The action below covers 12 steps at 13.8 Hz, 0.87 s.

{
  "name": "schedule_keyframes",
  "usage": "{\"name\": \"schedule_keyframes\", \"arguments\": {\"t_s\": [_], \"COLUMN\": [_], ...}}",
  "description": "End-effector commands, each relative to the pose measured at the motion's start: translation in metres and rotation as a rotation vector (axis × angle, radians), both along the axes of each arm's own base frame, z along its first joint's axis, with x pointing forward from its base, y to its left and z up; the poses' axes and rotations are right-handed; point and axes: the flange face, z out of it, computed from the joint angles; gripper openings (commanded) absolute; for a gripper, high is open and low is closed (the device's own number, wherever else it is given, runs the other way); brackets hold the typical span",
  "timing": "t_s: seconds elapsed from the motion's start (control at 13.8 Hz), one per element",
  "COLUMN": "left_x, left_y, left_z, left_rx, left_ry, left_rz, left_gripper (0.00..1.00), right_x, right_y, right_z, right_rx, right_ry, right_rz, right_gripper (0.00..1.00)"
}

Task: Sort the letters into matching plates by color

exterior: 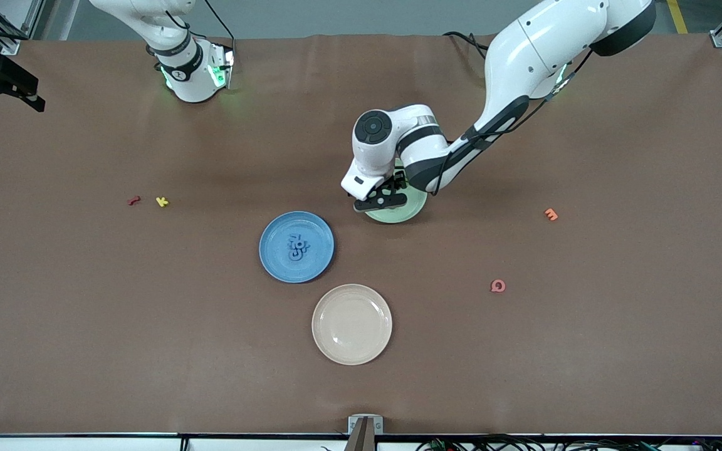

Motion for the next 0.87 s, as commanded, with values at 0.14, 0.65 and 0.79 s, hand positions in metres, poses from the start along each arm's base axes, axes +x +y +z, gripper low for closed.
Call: {"name": "schedule_keyframes", "arguments": {"t_s": [0.14, 0.65, 0.79], "left_x": [0.044, 0.087, 0.1], "left_y": [0.017, 0.079, 0.116], "left_z": [0.028, 0.05, 0.068], "left_rx": [-0.034, -0.034, -0.058], "left_ry": [-0.043, -0.042, 0.002], "left_rz": [0.069, 0.027, -0.023], "left_gripper": [0.99, 0.99, 0.99], "right_x": [0.003, 0.003, 0.003], "right_y": [-0.001, -0.003, 0.0], "right_z": [0.004, 0.004, 0.003], "right_rx": [0.026, 0.028, 0.027], "right_ry": [-0.005, -0.007, -0.005], "right_rz": [0.012, 0.01, 0.015], "right_gripper": [1.0, 1.0, 1.0]}}
